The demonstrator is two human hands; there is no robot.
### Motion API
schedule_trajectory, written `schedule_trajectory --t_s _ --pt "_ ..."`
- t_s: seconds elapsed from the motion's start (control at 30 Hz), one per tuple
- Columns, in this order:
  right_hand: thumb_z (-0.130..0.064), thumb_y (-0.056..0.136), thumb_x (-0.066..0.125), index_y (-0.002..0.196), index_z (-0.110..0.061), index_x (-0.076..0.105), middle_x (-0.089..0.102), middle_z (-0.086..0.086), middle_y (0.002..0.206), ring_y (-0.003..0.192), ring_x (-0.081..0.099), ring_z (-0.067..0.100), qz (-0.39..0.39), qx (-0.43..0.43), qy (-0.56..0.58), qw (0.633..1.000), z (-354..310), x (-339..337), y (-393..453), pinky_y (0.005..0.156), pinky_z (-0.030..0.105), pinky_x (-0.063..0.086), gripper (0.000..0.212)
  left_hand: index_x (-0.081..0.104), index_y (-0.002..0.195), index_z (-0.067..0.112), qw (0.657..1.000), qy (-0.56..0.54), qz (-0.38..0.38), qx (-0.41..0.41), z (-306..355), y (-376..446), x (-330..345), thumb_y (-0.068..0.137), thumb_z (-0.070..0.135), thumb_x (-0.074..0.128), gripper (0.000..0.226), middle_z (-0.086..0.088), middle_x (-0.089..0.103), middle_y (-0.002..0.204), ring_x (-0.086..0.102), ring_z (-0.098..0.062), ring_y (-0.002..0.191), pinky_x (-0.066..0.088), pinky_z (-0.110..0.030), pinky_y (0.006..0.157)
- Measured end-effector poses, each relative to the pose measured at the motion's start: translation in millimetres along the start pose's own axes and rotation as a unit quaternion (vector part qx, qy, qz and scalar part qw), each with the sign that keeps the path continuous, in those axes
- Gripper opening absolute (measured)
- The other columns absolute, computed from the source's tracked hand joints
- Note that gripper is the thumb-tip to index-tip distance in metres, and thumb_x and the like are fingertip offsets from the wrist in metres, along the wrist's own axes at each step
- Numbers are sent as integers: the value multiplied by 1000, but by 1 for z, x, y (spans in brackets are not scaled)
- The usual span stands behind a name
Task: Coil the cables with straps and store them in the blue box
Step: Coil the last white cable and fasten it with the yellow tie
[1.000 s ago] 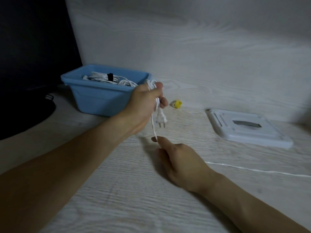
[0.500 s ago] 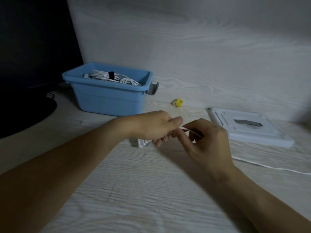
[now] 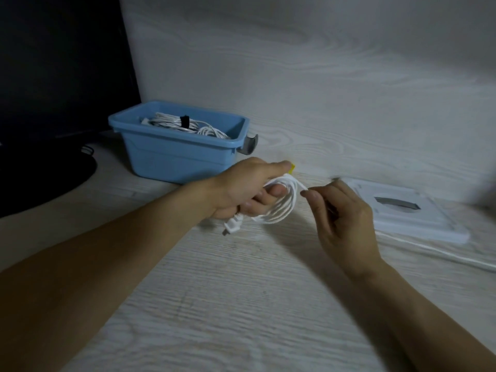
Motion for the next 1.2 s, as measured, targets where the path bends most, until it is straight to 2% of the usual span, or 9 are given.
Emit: schedule_trajectory --t_s 0.1,0.37,0.47,0.63,0.77,0.9,1.03,1.1,1.2 --pt "-17 97 59 100 -9 72 52 -9 74 67 48 -2 10 20 24 999 -1 1 -2 66 8 34 16 43 53 15 998 -52 32 -1 2 3 -4 103 40 35 56 4 24 44 17 -9 34 11 -21 35" --pt "-17 97 60 102 -14 74 61 -3 76 70 56 8 5 38 35 999 -8 7 -7 66 17 42 15 44 53 13 991 -39 124 -11 -2 8 -15 96 29 39 46 2 24 41 17 -12 32 9 -19 36" --pt "-15 96 62 98 -15 74 65 -3 78 71 61 10 15 60 45 997 -7 7 -8 65 26 48 12 44 53 15 994 3 98 -53 -1 6 -25 96 29 42 45 3 25 44 17 -10 34 8 -21 39" --pt "-18 97 62 92 -17 73 67 -4 79 72 63 12 27 94 26 995 -2 8 -7 67 32 49 12 45 51 18 988 89 -45 -118 1 -6 -33 103 37 38 55 5 26 45 16 -7 34 9 -21 37" --pt "-25 98 61 88 -19 73 57 -17 64 60 55 4 -2 100 23 995 -2 10 -5 58 13 37 16 43 50 20 996 -62 -19 -57 7 0 -31 104 41 34 59 8 25 44 19 -5 32 12 -20 35" --pt "-27 97 62 80 -28 68 53 -13 58 57 54 9 -58 81 20 995 0 11 -7 56 22 40 19 45 71 14 967 -253 -27 17 10 6 -19 106 39 26 47 4 31 54 29 -8 42 30 -19 40" --pt "-23 99 56 113 -23 70 56 -18 62 57 56 4 -205 55 21 977 1 18 -16 61 24 45 19 48 83 8 937 -330 58 98 12 10 -15 106 19 33 30 -3 48 66 53 -15 58 47 -23 60" --pt "-21 96 57 119 -24 67 60 -19 72 63 56 2 -264 5 -13 964 -5 24 -22 63 22 44 24 49 82 5 930 -316 128 136 10 14 -18 106 17 33 32 -8 56 68 63 -20 62 53 -26 61" --pt "-32 98 51 120 -23 66 72 -6 99 84 65 13 -281 -37 -3 959 -15 27 -24 70 21 46 27 46 75 8 913 -330 189 147 7 18 -25 106 20 32 36 -12 62 64 68 -24 59 55 -29 57"
Point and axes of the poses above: each hand's wrist, its own y-axis towards the middle knuckle, its own x-axis out of the palm, z = x × y, the point moved 1 cm from there along y, towards the middle knuckle
